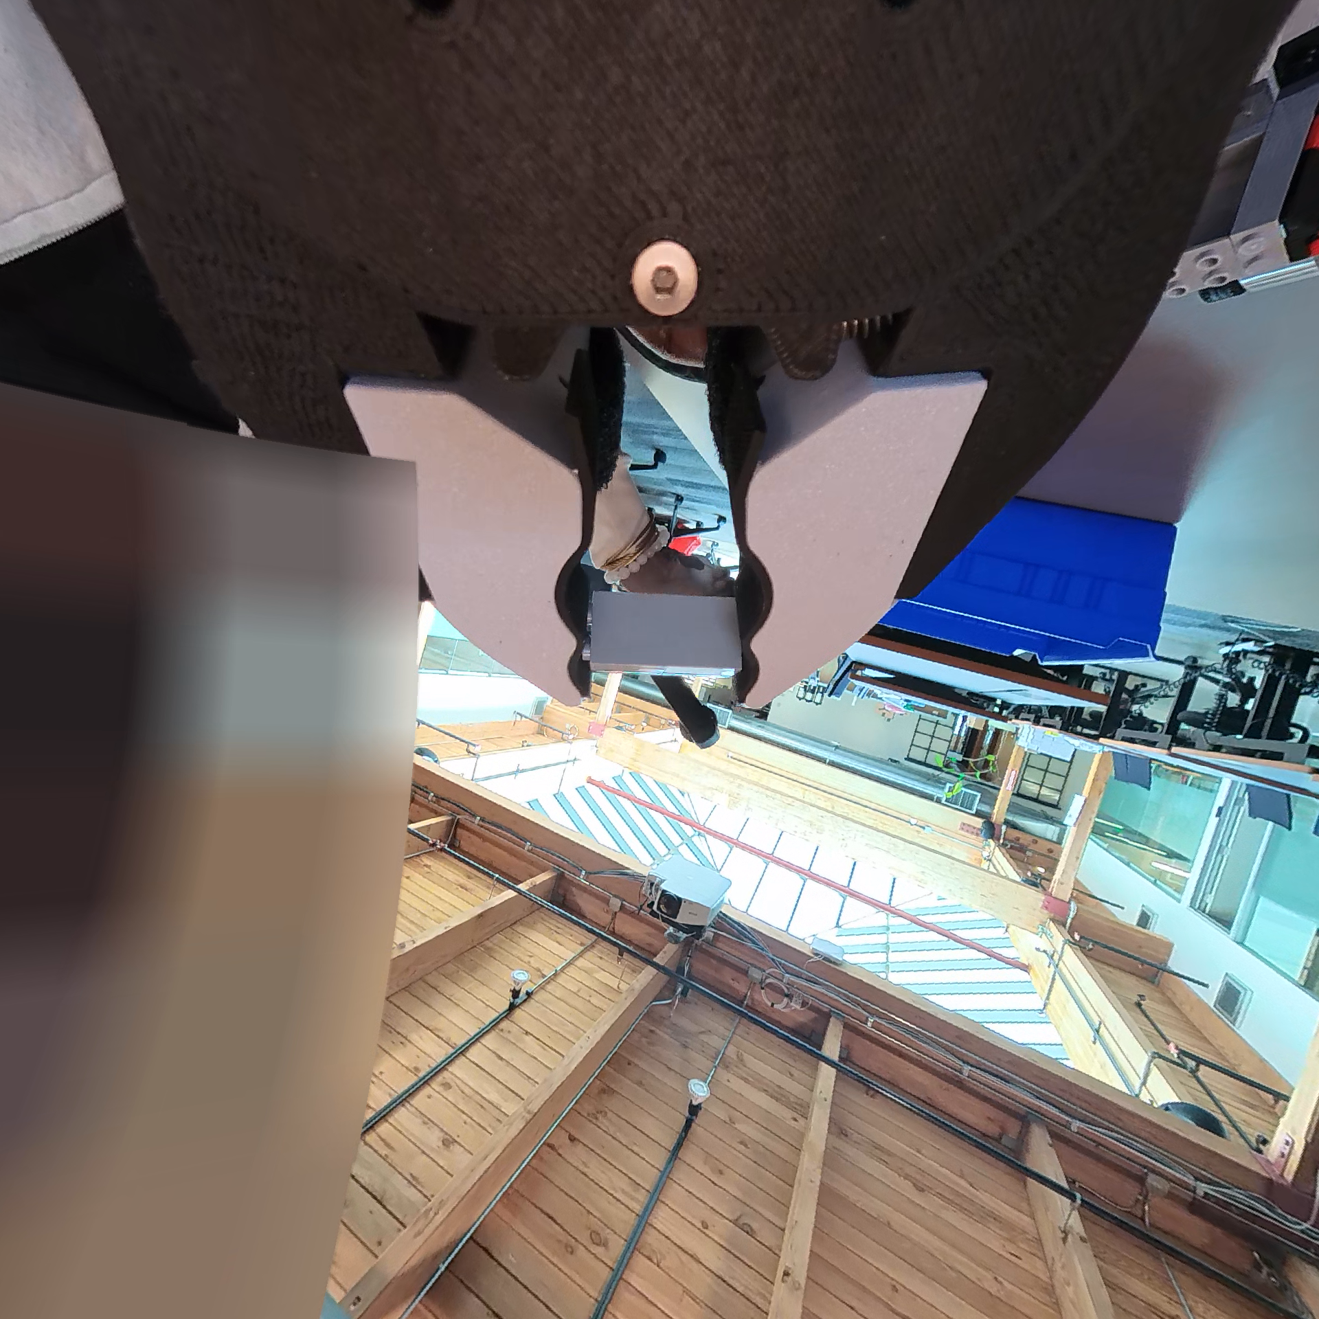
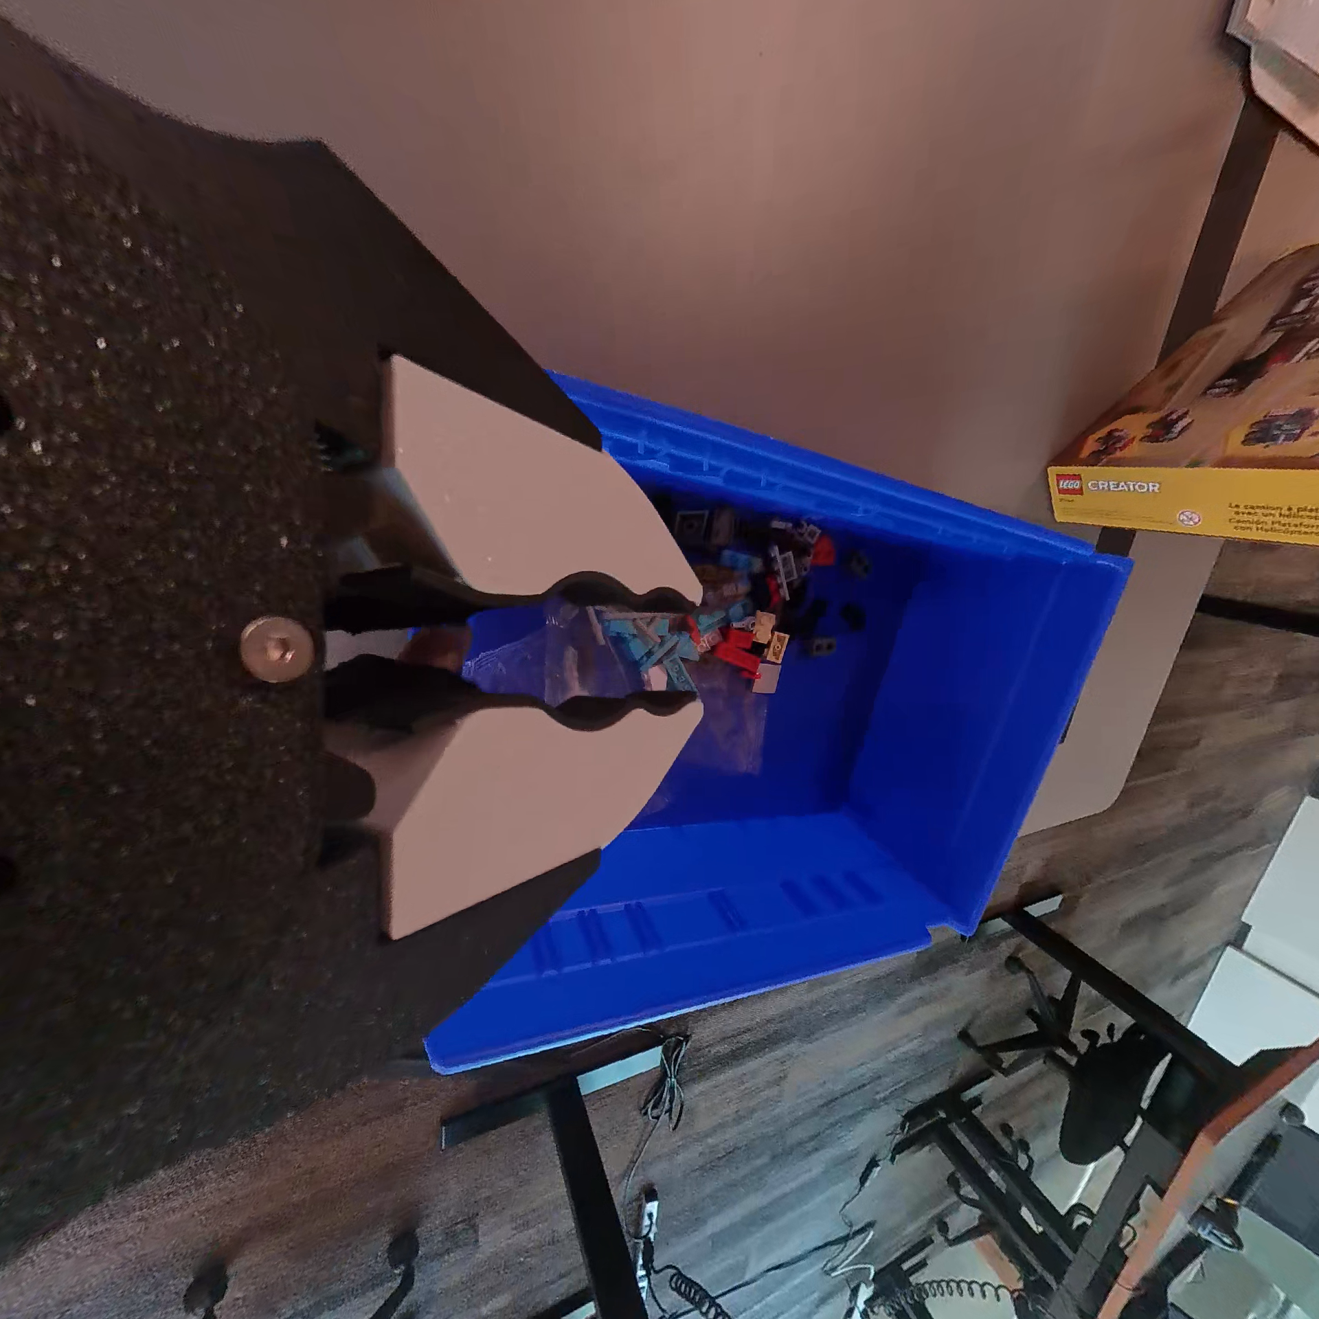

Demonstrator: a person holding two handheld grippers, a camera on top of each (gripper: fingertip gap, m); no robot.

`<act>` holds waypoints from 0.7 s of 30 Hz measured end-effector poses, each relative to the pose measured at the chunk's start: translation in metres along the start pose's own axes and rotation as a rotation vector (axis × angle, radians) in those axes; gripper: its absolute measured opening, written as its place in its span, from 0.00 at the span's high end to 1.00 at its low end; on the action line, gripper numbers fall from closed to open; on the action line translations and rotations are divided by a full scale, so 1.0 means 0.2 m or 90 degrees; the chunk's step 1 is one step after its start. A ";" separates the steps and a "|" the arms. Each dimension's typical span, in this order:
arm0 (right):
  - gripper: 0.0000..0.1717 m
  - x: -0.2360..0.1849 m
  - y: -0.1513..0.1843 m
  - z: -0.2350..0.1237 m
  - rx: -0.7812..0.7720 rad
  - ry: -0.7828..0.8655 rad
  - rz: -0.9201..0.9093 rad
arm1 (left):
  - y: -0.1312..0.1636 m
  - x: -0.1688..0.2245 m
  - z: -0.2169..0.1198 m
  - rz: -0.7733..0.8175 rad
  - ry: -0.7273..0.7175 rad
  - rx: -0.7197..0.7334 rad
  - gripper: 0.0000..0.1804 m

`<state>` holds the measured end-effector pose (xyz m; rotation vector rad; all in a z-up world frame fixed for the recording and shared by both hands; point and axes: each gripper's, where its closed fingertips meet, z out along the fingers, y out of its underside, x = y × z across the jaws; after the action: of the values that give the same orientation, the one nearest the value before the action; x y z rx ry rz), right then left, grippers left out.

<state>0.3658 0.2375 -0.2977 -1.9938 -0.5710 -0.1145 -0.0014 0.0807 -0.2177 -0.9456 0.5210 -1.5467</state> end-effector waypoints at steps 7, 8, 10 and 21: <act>0.83 -0.13 -0.24 -0.12 0.172 -0.074 0.002 | 0.01 0.01 0.00 0.001 0.006 -0.002 0.79; 0.83 -0.21 -0.33 -0.17 0.234 -0.112 -0.016 | 0.01 0.01 0.00 0.001 0.009 -0.001 0.79; 0.84 -0.42 -0.50 -0.30 0.363 -0.201 -0.080 | 0.01 0.02 0.01 0.000 0.015 -0.003 0.79; 0.87 -1.64 -0.64 -0.71 0.738 -0.277 -0.641 | 0.21 0.16 0.07 -0.011 0.113 -0.142 0.79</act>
<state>0.0417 0.0494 -0.2287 -0.4783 -1.4665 0.0497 0.0352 0.0438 -0.2332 -0.9868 0.8262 -1.6199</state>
